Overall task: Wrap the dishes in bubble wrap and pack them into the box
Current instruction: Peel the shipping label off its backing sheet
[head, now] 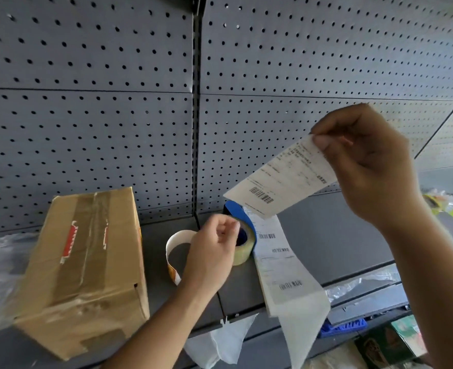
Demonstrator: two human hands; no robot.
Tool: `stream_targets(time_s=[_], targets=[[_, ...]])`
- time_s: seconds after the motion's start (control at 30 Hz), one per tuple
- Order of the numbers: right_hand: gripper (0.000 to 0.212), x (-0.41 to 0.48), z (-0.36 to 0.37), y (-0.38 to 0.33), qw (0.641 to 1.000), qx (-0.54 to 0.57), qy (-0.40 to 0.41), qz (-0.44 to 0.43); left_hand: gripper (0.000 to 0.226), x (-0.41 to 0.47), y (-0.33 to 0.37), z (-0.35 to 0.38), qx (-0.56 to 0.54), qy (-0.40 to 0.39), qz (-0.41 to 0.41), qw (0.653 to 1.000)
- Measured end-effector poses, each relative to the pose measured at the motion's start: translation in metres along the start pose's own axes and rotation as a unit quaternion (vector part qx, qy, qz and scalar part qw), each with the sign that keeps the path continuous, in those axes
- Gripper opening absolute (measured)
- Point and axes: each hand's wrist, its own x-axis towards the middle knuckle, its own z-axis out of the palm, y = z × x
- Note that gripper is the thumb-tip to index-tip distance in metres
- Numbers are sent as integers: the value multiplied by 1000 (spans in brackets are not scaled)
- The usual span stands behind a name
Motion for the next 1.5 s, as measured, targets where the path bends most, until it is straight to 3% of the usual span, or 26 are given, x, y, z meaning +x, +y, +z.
stream_targets(time_s=[0.07, 0.13, 0.3, 0.47, 0.57, 0.7, 0.77, 0.83, 0.93, 1.13, 1.37, 1.5], targets=[[15, 0, 6, -6, 1000, 10, -20, 3, 12, -1, 19, -24, -52, 77, 32, 995], [17, 1, 14, -15, 999, 24, -46, 5, 21, -7, 42, -50, -82, 102, 62, 989], [28, 2, 46, -41, 989, 81, -124, -1, 42, -30, 78, -93, -58, 21, 92, 994], [26, 9, 81, -72, 975, 132, -178, -29, 3, -51, 85, -126, -38, 69, 115, 990], [29, 15, 101, -86, 971, 156, -180, -18, 7, -58, 83, -148, -69, 110, 82, 988], [31, 16, 134, -89, 959, 190, -177, 115, 7, -57, 72, -180, -133, 177, 9, 975], [24, 7, 149, -89, 917, 261, -195, 228, 6, -57, 67, -195, -168, 198, -30, 965], [22, -6, 164, -90, 852, 351, -218, 323, 6, -55, 59, -206, -180, 202, -59, 961], [23, -21, 185, -90, 800, 405, -237, 372, 6, -52, 46, -218, -187, 205, -95, 956], [21, -24, 217, -86, 835, 333, -231, 373, 7, -43, 27, -230, -155, 212, -113, 958], [21, -19, 243, -77, 918, 128, -255, 275, 7, -27, 10, -243, 86, 206, -76, 972], [23, -17, 255, -72, 936, 61, -268, 220, 9, -19, 8, -246, 162, 203, -73, 963]])
